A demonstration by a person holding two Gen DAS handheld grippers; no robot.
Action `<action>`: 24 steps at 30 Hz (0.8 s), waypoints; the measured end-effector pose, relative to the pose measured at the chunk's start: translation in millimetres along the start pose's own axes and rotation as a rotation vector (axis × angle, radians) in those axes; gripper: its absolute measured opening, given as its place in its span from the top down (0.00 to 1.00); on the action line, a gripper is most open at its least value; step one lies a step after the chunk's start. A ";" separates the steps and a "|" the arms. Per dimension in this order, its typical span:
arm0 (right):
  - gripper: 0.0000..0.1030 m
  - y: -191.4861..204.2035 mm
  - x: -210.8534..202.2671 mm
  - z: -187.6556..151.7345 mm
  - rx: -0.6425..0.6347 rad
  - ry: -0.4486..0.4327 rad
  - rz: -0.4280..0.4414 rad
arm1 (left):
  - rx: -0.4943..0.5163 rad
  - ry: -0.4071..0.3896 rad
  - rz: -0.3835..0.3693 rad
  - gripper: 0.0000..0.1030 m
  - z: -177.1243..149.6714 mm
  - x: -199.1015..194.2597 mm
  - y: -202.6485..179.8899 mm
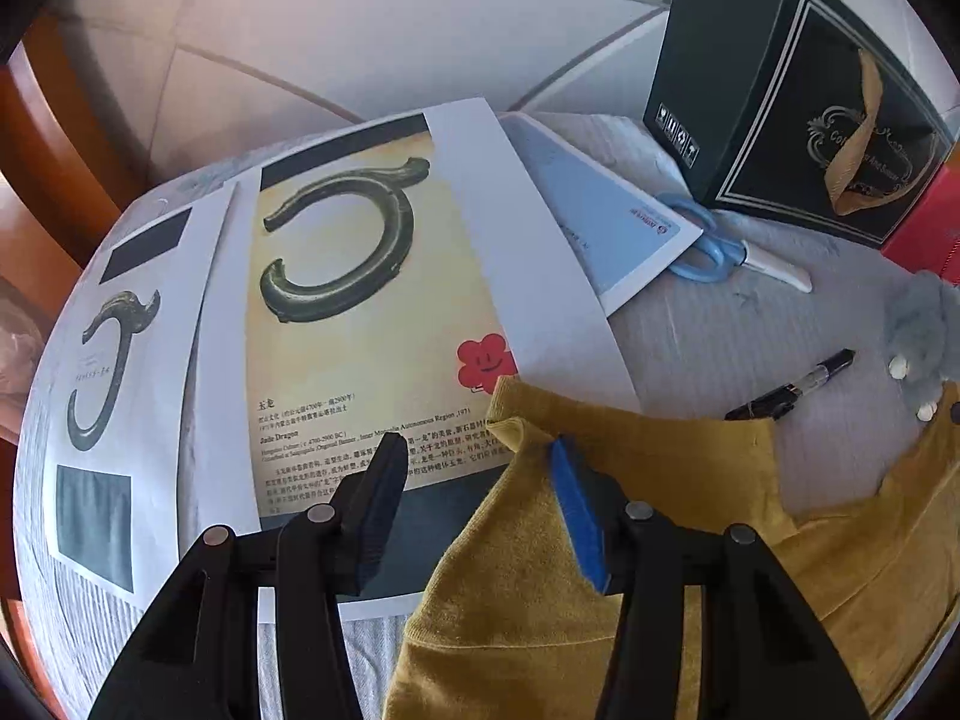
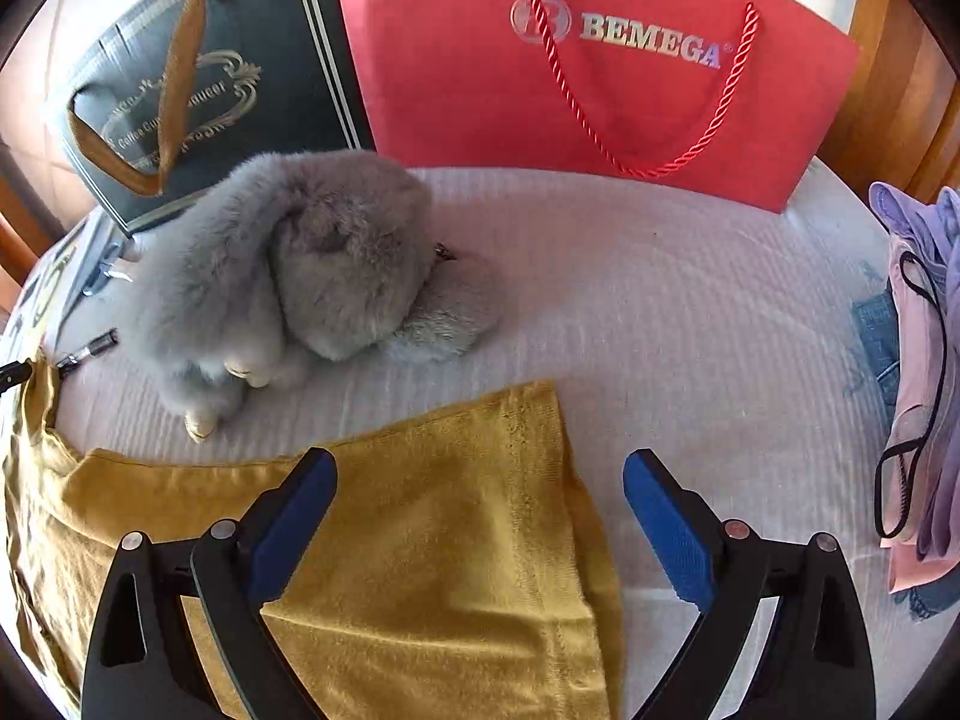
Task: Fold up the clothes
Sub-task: 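Move both tools to the T-shirt collar and grasp it with the left tool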
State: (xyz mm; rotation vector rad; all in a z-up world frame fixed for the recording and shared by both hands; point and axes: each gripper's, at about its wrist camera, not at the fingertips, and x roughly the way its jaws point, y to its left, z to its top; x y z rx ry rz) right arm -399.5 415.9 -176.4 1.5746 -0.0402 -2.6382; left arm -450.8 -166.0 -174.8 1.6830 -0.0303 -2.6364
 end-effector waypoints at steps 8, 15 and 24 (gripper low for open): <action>0.01 1.7 5.5 -8.3 0.001 0.022 0.017 | -0.099 0.010 -0.059 0.34 4.6 -1.4 15.8; 0.00 5.9 19.1 -4.8 -0.033 0.038 0.004 | 0.063 0.027 -0.024 0.88 -2.1 10.0 -21.5; 0.94 -0.4 -31.7 -15.2 -0.052 -0.133 0.063 | 0.182 -0.168 0.038 0.94 -28.6 -56.0 -44.6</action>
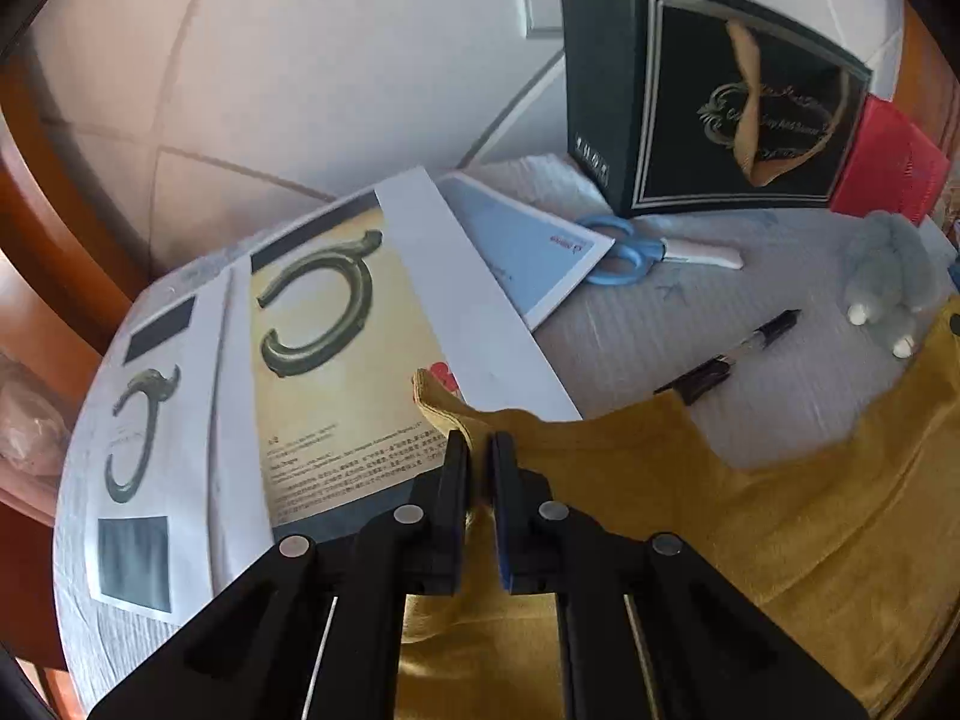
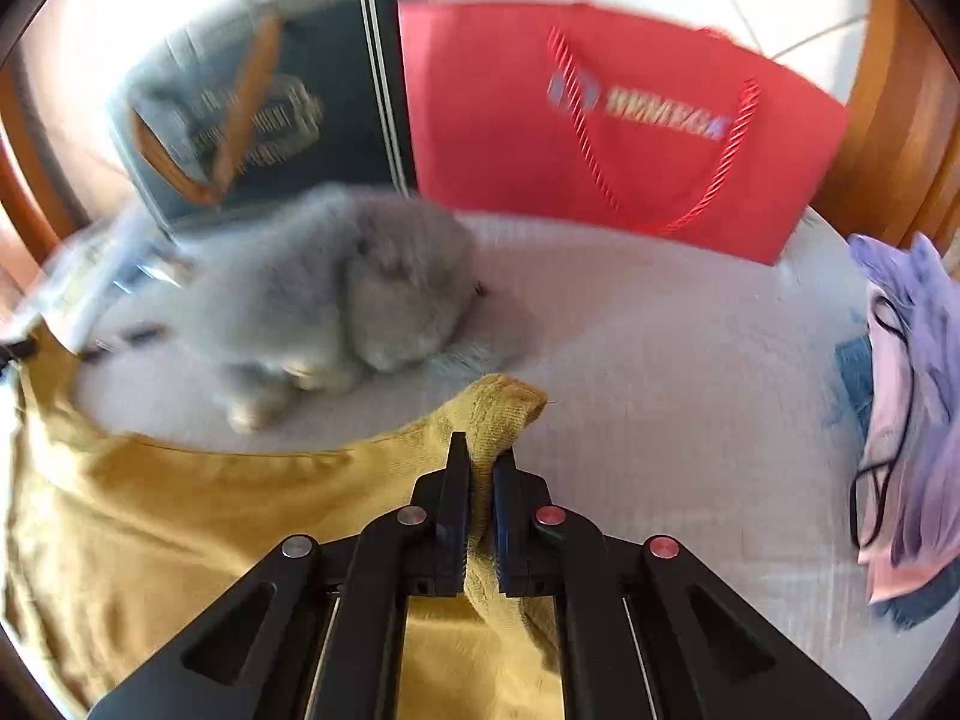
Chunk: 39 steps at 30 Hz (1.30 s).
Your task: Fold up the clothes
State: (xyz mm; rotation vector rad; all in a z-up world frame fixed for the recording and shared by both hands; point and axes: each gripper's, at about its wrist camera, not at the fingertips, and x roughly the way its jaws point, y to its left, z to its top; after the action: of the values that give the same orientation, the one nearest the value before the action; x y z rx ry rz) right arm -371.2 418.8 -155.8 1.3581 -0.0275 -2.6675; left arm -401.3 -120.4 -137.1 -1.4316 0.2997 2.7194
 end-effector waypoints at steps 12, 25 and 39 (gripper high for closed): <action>0.57 -47.1 -51.5 -91.5 0.096 0.096 0.046 | 0.021 0.149 -0.116 0.84 -136.6 -66.9 -85.6; 0.41 -82.7 -129.8 -104.5 0.254 0.010 0.009 | -0.125 0.026 -0.172 0.62 -121.7 -134.1 -64.8; 0.33 -14.7 -65.5 -79.8 0.030 0.222 0.042 | -0.052 0.247 -0.150 0.61 -123.3 -65.8 -111.8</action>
State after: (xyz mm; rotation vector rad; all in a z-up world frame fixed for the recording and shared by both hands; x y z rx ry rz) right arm -270.7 446.6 -151.6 1.6348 -0.0698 -2.4770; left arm -248.6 -32.2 -167.4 -1.7310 0.1266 2.4522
